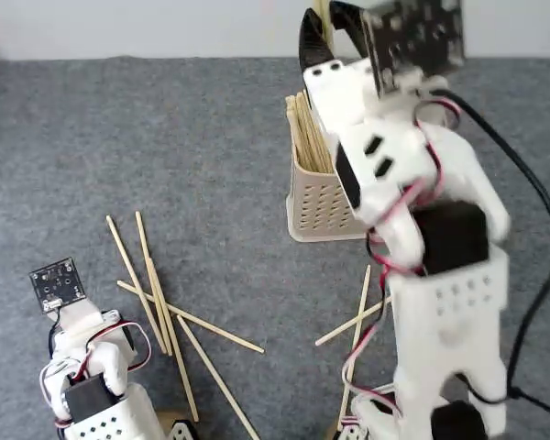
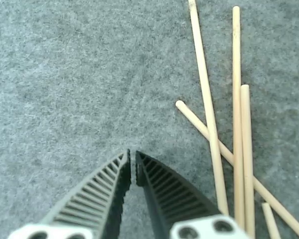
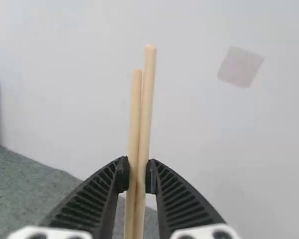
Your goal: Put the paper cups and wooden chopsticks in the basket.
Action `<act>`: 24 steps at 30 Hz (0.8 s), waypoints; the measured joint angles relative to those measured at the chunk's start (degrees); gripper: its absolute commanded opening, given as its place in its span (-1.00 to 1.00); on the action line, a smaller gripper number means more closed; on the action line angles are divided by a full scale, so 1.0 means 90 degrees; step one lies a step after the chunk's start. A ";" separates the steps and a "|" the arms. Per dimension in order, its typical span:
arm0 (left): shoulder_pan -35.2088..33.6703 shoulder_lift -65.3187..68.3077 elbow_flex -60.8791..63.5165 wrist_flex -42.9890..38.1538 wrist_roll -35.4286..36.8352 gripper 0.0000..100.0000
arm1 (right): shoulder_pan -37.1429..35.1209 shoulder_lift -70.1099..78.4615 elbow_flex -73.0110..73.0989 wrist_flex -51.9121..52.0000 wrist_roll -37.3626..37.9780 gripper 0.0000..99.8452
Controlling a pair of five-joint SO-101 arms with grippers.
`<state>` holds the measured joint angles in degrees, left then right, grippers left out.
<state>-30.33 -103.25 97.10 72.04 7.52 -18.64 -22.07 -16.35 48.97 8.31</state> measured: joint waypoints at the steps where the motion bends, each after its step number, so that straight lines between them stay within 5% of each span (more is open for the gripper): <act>1: 0.0000 0.0000 0.0000 0.0000 0.0000 -0.97 | 0.0088 0.0098 0.0137 -0.0176 -0.0107 -0.98; 13: 0.0000 0.0000 0.0000 0.0000 0.0000 -0.97 | 0.0508 -0.0127 0.3165 -0.2354 -0.0293 -0.96; 19: 0.0000 0.0000 0.0000 0.0000 0.0000 -0.97 | 0.0508 -0.0479 0.3575 -0.2256 -0.0293 -0.62; 24: 0.0000 0.0000 0.0000 0.0000 0.0000 -0.97 | 0.0498 -0.0596 0.3194 -0.1035 -0.0303 -0.67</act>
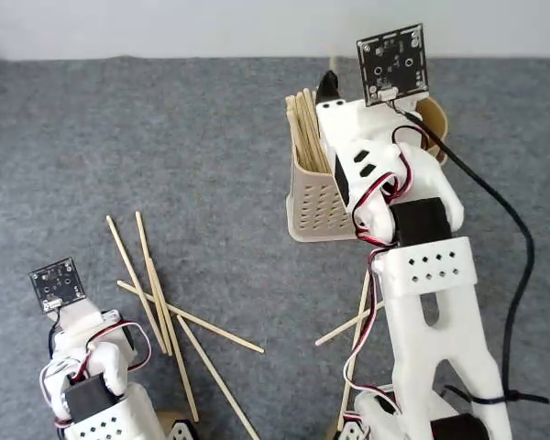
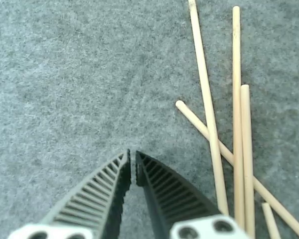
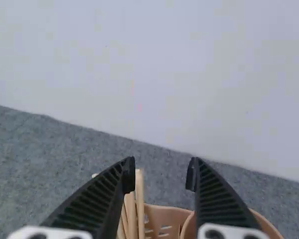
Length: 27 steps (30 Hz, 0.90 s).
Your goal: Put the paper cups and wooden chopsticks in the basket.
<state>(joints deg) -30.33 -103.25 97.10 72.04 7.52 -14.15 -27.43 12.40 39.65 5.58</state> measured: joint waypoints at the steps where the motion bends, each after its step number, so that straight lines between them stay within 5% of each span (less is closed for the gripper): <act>1: 0.0000 0.0000 0.0000 0.0000 0.0000 -0.97 | -0.0049 -0.0020 -0.0147 0.0322 -0.0010 -0.69; 14: 0.0000 0.0000 0.0000 0.0000 0.0000 -0.97 | -0.0840 -0.0020 -0.0518 0.4718 -0.0215 -0.73; 27: 0.0000 0.0000 0.0000 0.0000 0.0000 -0.97 | -0.0869 -0.0029 -0.0078 0.6711 -0.1104 -0.73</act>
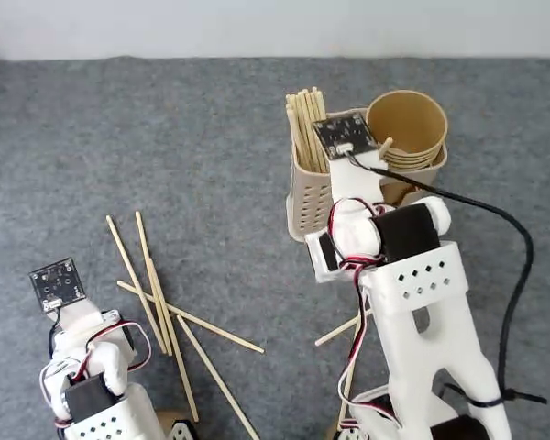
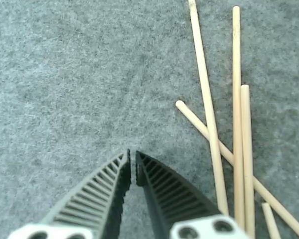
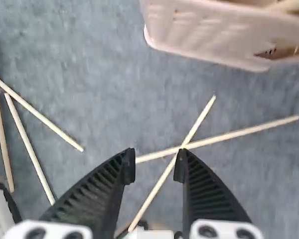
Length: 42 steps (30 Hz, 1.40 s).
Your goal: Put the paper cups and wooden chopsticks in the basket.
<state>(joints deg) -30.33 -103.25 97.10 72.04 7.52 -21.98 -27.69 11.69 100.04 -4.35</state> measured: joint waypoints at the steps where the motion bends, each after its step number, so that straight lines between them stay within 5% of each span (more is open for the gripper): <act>1: 0.0000 0.0000 0.0000 0.0000 0.0000 -0.97 | 0.0000 0.0000 0.0274 0.0000 0.0000 -0.73; 18: 0.0000 0.0000 0.0000 0.0000 0.0000 -0.97 | 0.1114 -0.0694 0.4200 -0.2676 -0.0020 -0.72; 42: 0.0000 0.0000 0.0000 0.0000 0.0000 -0.97 | 0.1162 -0.0762 0.6125 -0.5060 -0.0020 -0.72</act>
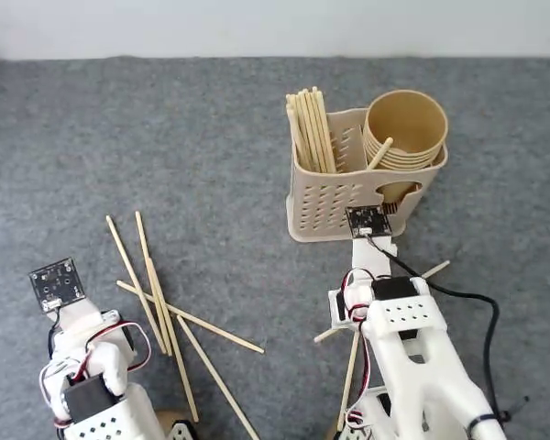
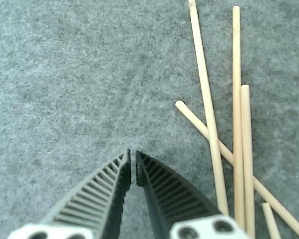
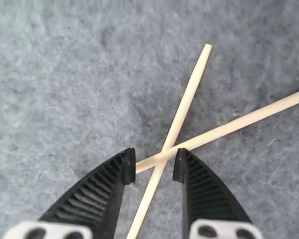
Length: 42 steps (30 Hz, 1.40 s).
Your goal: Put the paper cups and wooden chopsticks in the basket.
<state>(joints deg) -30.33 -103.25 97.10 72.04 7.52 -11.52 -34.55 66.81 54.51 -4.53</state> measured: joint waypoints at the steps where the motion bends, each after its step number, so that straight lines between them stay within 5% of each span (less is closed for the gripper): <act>1: 0.0000 0.0000 0.0000 0.0000 0.0000 -0.97 | 0.0010 -0.0029 0.0029 0.0000 0.0000 -0.72; 32: 0.0000 0.0000 0.0000 0.0000 0.0000 -0.97 | -0.0244 0.0205 0.0322 0.0137 0.0000 -0.73; 37: 0.0000 0.0000 0.0000 0.0000 0.0000 -0.97 | -0.0215 0.0899 0.0000 0.0137 0.0000 -1.00; 42: 0.0000 0.0000 0.0000 0.0000 0.0000 -0.97 | -0.0147 0.1231 -0.0205 0.0166 0.0000 -0.99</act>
<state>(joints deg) -30.33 -103.25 97.10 72.04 7.52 -12.84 -23.47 64.97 56.00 -4.53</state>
